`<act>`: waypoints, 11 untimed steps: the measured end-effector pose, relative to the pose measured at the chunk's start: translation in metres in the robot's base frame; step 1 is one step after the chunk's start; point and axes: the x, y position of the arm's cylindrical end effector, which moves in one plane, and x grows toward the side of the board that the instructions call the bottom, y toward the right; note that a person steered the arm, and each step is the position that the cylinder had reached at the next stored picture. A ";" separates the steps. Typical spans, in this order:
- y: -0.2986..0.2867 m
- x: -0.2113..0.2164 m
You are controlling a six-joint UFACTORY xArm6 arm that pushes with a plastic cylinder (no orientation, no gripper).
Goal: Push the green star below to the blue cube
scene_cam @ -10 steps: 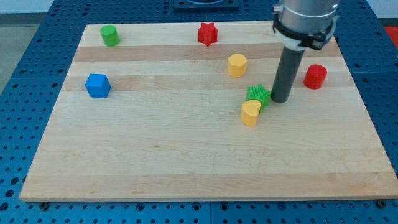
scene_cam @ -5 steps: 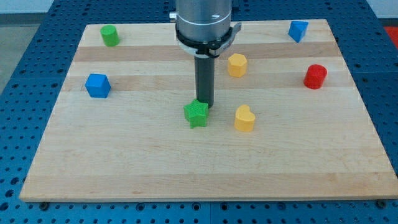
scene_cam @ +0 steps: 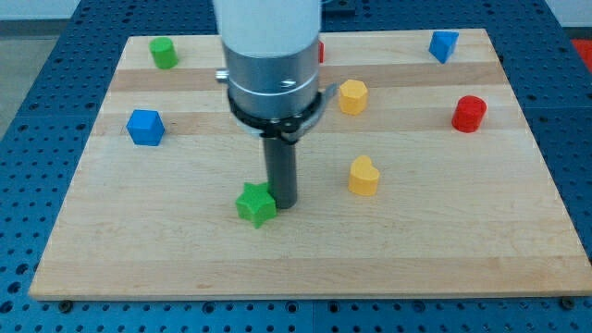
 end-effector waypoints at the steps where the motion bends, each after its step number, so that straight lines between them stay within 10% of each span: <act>1: -0.022 0.012; 11: -0.119 0.017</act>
